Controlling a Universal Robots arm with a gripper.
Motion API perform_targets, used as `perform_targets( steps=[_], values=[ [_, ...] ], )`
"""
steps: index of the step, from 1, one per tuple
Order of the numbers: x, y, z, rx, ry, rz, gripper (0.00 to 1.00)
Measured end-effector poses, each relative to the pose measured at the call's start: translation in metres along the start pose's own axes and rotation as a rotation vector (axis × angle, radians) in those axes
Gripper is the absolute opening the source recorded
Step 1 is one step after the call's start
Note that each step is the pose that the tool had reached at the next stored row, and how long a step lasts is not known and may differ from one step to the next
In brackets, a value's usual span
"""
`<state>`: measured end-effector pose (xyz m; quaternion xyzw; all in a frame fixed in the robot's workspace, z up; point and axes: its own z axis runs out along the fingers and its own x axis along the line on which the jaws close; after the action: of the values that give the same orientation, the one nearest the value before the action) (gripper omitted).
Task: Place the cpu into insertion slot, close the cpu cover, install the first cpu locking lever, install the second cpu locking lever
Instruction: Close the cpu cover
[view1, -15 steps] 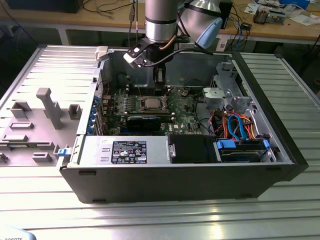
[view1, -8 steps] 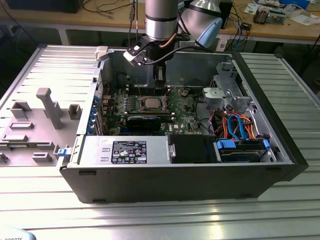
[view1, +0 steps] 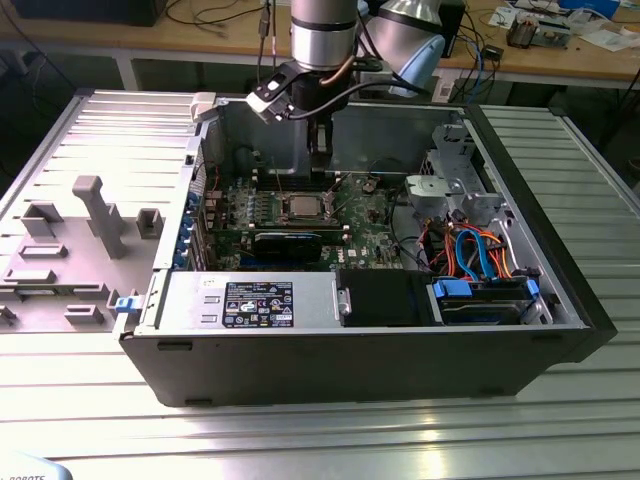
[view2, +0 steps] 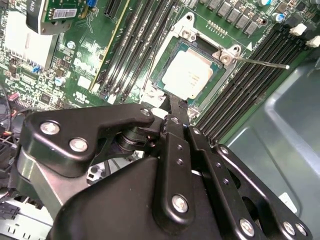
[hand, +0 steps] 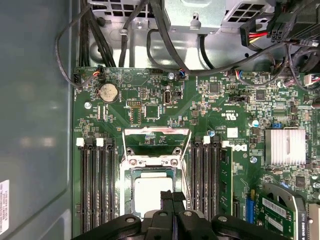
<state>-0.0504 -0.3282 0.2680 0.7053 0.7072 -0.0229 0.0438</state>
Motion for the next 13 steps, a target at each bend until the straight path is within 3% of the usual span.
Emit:
perform_targets(
  steps=[9,13],
  values=[
    [0.0,0.0017,-0.0006,0.0002,-0.0002,0.0,0.11],
    [-0.0009,0.002,-0.0096,0.0001,-0.0001,0.0,0.11]
  ],
)
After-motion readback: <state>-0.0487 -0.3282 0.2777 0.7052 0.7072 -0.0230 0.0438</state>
